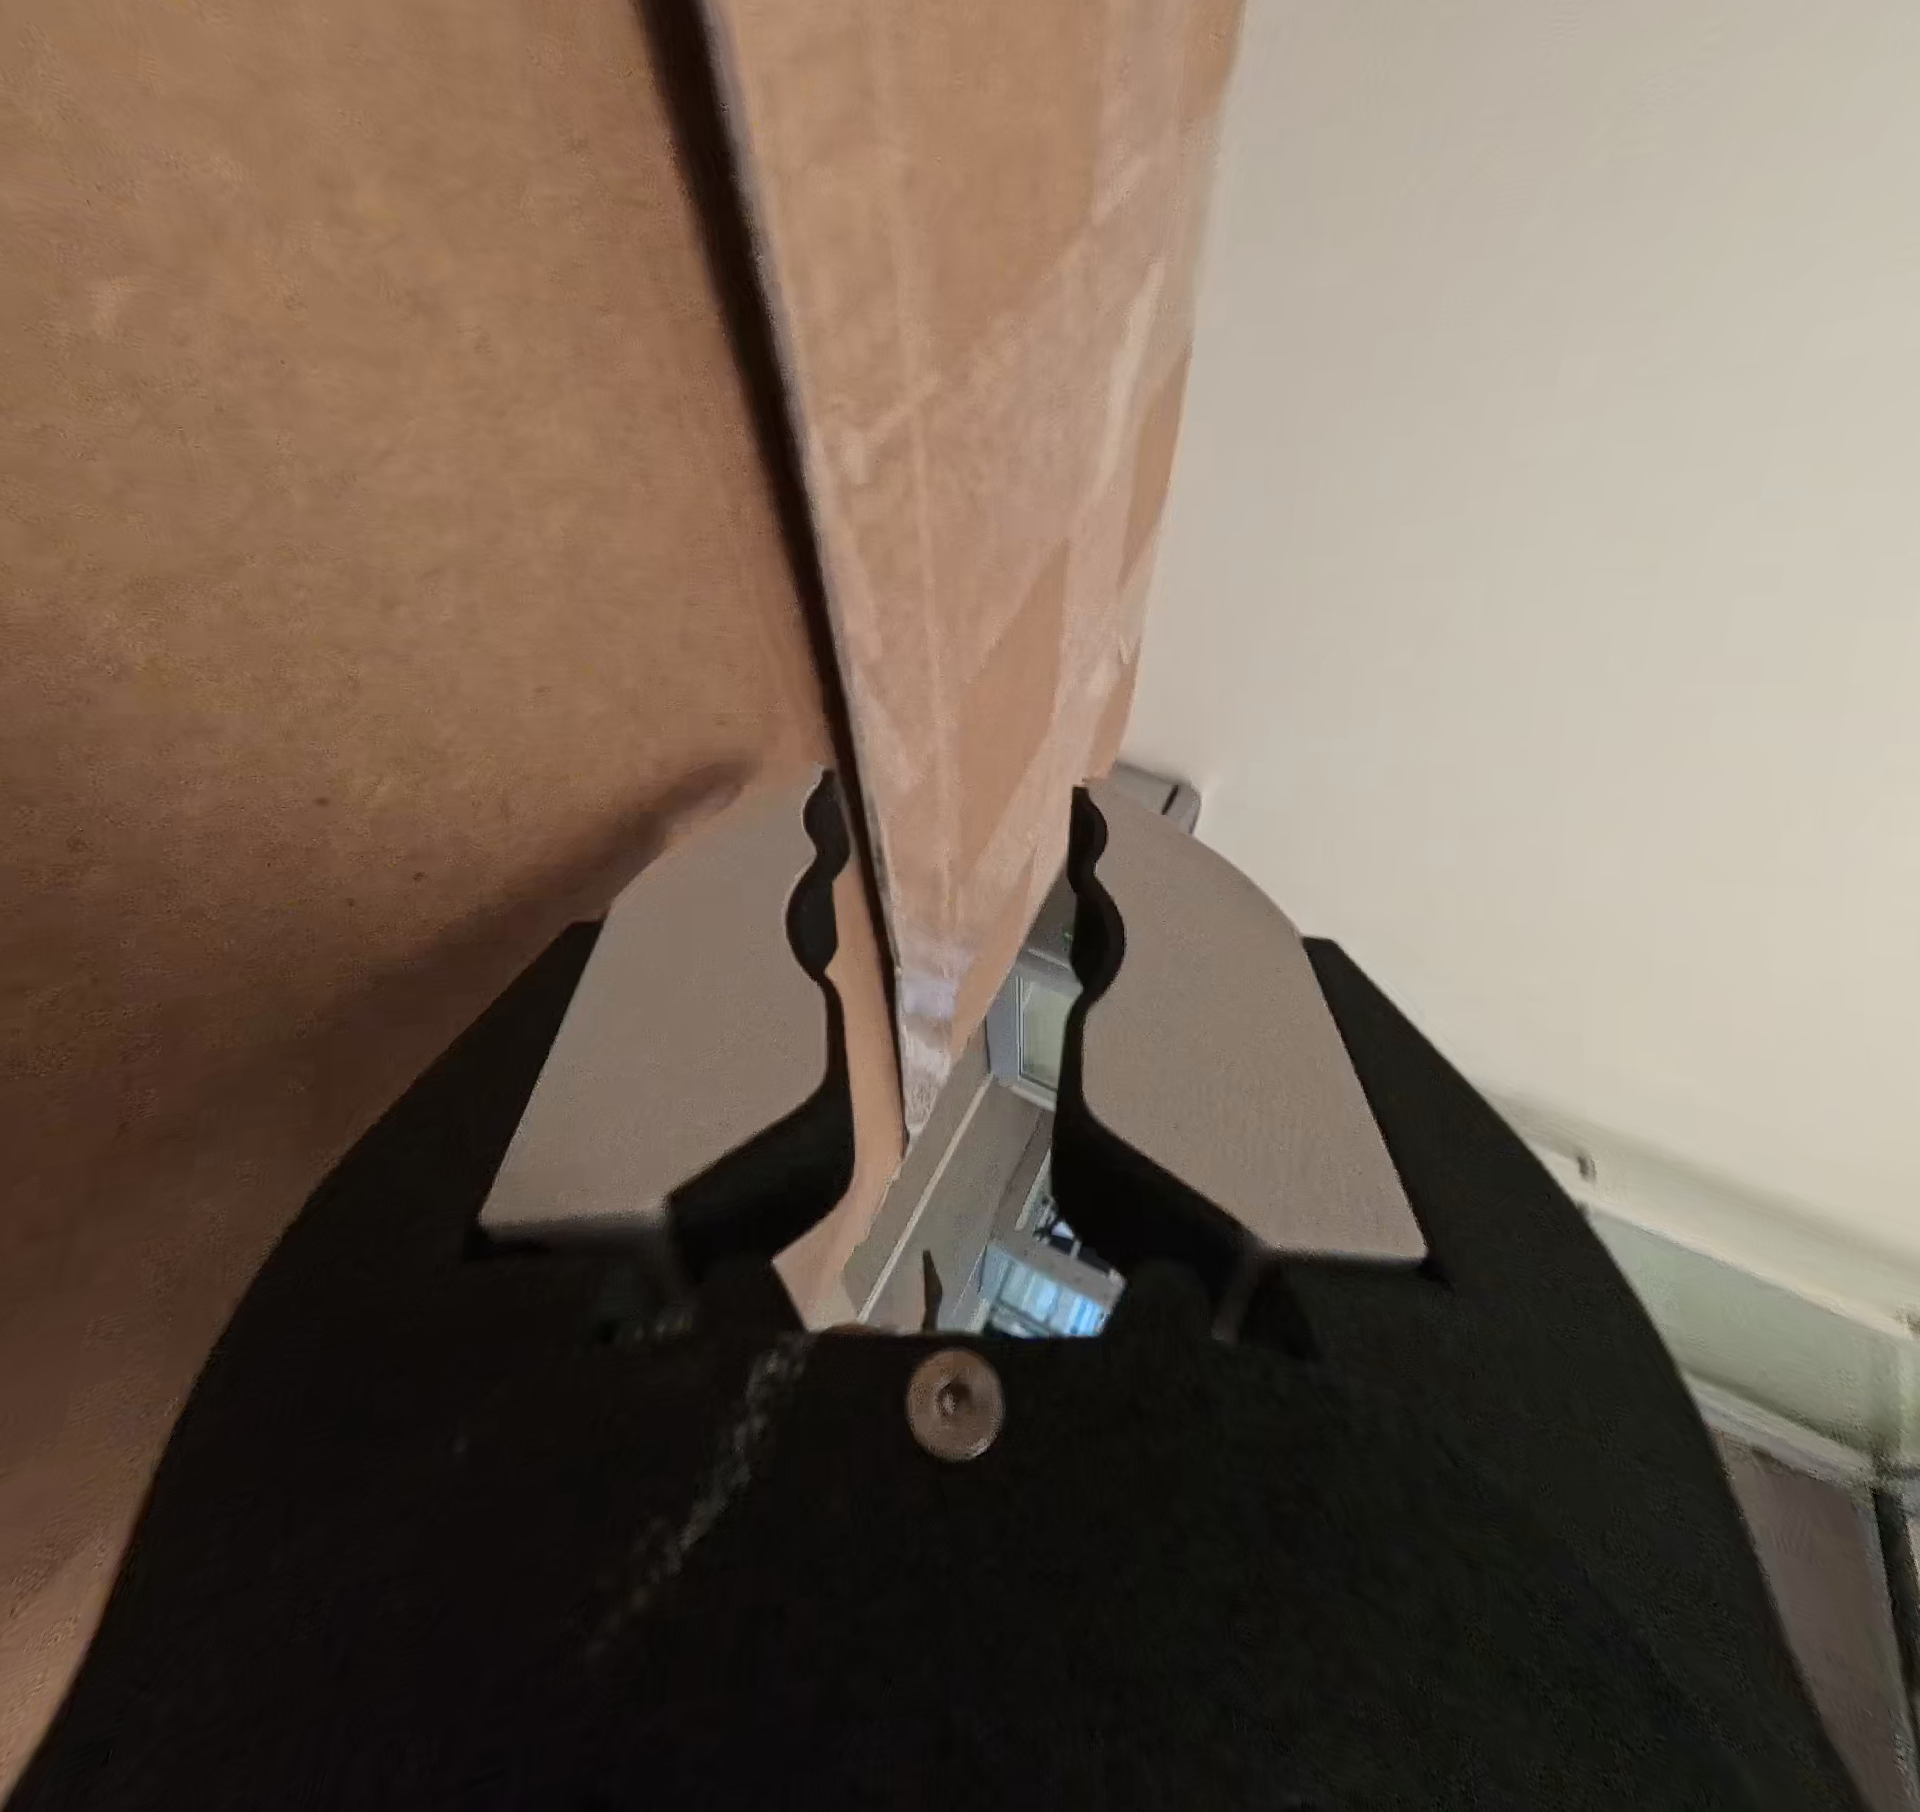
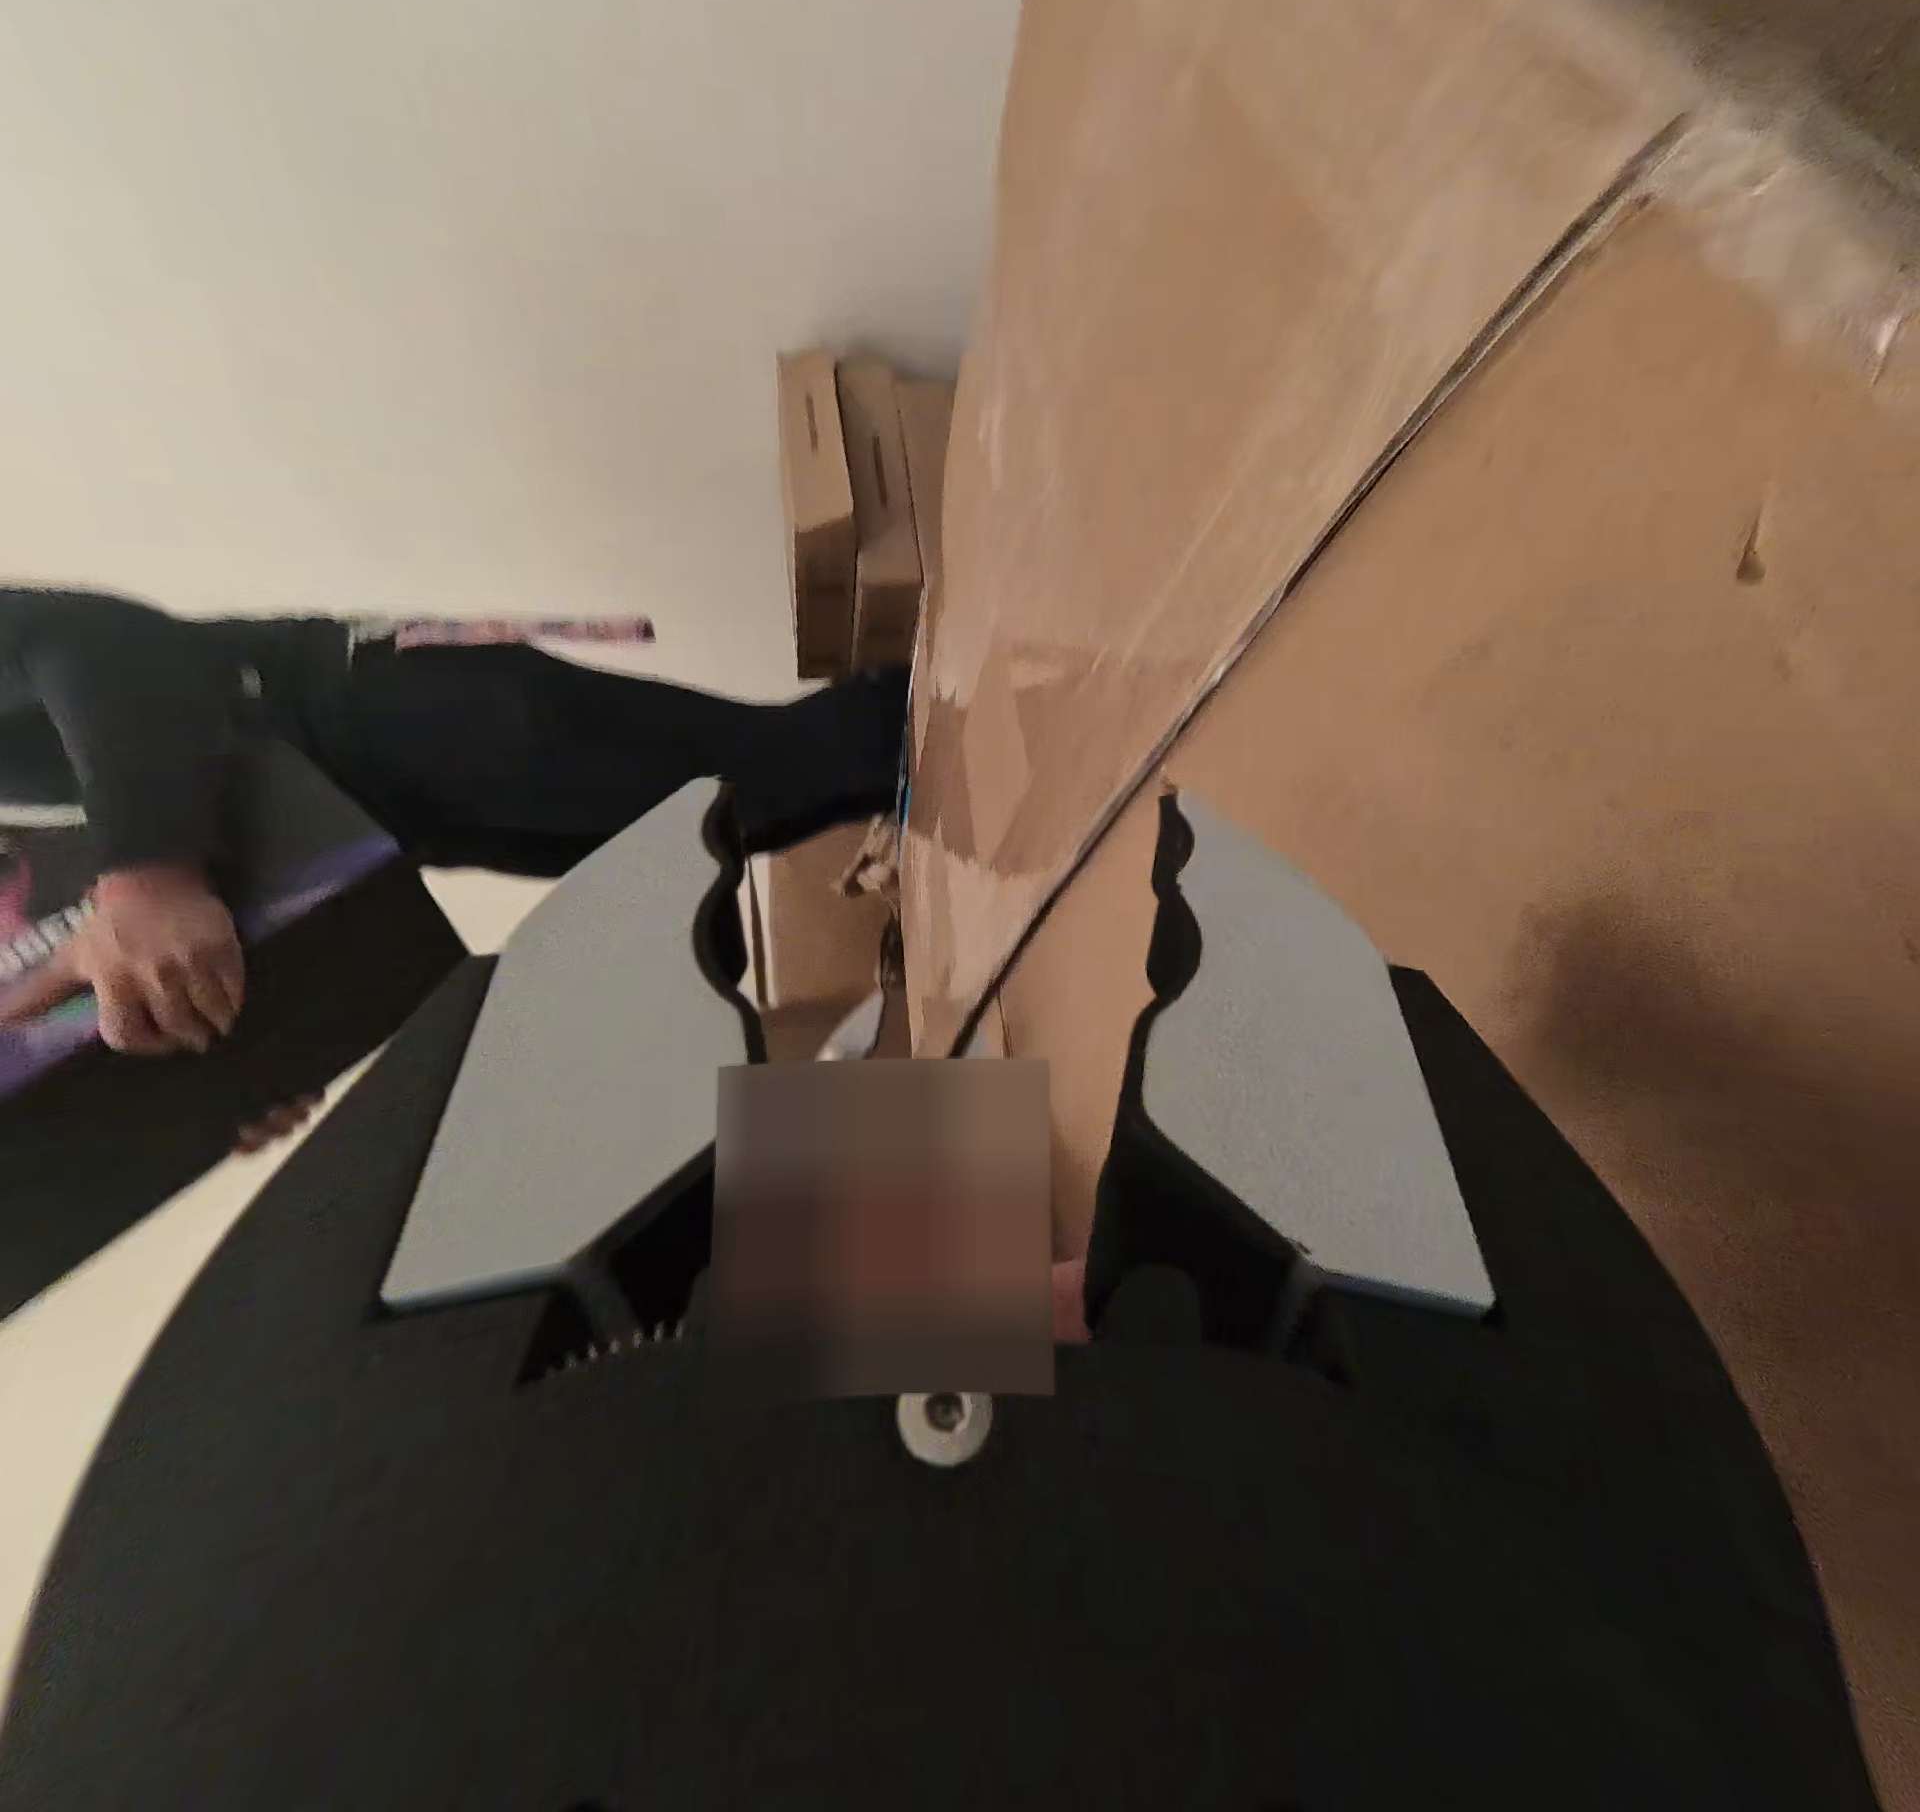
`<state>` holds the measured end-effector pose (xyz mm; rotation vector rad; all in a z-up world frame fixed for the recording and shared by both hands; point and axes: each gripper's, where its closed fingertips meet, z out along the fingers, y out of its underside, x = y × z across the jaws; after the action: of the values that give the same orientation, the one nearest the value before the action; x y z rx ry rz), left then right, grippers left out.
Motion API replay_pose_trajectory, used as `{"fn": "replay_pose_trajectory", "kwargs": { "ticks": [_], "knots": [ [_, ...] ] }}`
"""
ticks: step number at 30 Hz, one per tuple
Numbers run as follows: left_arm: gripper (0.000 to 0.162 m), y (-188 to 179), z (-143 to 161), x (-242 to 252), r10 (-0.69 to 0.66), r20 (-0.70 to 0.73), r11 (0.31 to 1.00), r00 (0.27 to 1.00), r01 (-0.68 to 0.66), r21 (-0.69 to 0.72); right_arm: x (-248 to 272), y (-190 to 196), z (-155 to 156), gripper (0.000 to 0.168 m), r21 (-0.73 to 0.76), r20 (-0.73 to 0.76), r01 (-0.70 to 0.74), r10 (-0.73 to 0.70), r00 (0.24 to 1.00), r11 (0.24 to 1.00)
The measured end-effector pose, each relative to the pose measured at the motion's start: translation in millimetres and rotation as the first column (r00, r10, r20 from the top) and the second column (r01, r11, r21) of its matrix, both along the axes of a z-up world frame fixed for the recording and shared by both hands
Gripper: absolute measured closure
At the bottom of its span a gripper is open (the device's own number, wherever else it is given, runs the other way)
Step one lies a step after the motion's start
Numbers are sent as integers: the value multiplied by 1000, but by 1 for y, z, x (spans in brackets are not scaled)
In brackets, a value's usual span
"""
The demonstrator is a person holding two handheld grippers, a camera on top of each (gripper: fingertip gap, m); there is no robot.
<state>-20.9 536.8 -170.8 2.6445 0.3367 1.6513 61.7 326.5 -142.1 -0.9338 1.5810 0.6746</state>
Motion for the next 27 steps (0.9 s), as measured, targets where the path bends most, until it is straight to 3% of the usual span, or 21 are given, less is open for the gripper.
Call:
{"fn": "replay_pose_trajectory", "kwargs": {
  "ticks": [3,5,9,12,18,21,24,27],
  "knots": [
    [124,-1,-11,4,39,-31,999,999,-40,-27,18,13,-26,80,30,-119,65,-61,991,997],
    [129,0,-14,10,41,-40,999,998,-42,-25,26,16,-30,87,80,-163,130,-116,980,988],
    [141,1,-24,22,33,-119,998,992,-38,-39,42,27,-30,85,78,-186,163,-146,972,984],
    [146,1,-27,22,54,-124,998,991,-58,-31,43,27,-37,97,40,-218,168,-156,963,985],
    [125,-1,-12,22,-28,-57,998,998,25,-60,35,35,-31,87,74,-216,71,-54,975,995],
    [127,-1,-7,9,16,-44,997,999,-19,-75,12,43,-32,90,69,-237,32,-15,971,997],
    [129,23,-10,-7,136,-34,987,990,-138,-78,6,43,-32,92,100,-266,109,-79,961,989],
    [132,32,-16,4,80,-35,993,996,-83,-79,10,57,-29,89,137,-273,125,-84,958,983]
  ]
}}
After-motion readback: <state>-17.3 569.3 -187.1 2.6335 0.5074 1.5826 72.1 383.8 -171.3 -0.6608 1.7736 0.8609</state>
